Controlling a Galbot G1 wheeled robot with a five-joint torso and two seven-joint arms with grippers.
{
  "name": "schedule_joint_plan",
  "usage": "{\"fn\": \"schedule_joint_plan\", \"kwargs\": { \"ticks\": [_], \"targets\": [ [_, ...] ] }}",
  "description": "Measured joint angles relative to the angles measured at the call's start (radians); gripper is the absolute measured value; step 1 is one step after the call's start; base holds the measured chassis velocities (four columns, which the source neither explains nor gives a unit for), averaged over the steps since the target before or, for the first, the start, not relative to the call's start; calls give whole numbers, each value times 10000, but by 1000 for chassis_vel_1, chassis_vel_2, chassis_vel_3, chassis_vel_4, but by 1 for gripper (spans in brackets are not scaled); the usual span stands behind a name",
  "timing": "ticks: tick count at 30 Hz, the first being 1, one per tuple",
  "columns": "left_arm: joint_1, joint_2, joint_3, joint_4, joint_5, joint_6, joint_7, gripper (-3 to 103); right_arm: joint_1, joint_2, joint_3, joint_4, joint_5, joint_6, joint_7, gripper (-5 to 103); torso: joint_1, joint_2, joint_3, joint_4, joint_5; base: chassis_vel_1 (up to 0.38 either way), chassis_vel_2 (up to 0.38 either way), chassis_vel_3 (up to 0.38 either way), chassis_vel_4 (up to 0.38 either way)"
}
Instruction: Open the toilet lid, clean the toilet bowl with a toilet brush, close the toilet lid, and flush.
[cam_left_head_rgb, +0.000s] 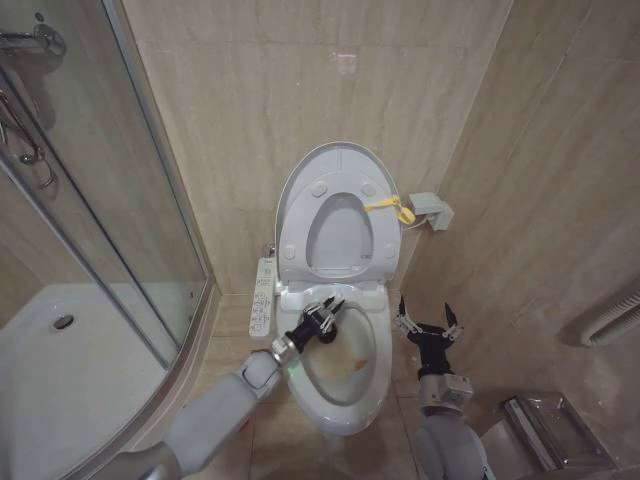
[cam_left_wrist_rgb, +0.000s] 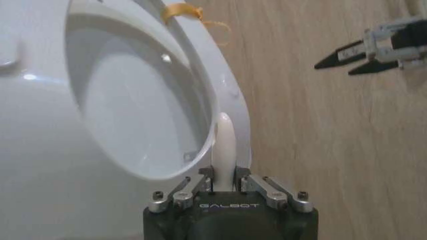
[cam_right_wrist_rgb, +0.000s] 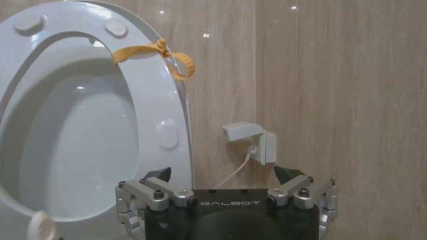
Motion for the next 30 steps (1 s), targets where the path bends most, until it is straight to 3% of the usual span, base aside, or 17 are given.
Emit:
{"fn": "schedule_joint_plan", "kwargs": {
  "ticks": [12,30],
  "targets": [
    [-28,-1153,282,382,-342,-2,34,20,0,0,0,0,0,0,0,100,0,0,0,0,0,0,0,0,0],
    [278,-2047,470,1482,-840,-268,554,20,0,0,0,0,0,0,0,100,-1,0,-1,1,-2,0,0,0,0]
  ]
}}
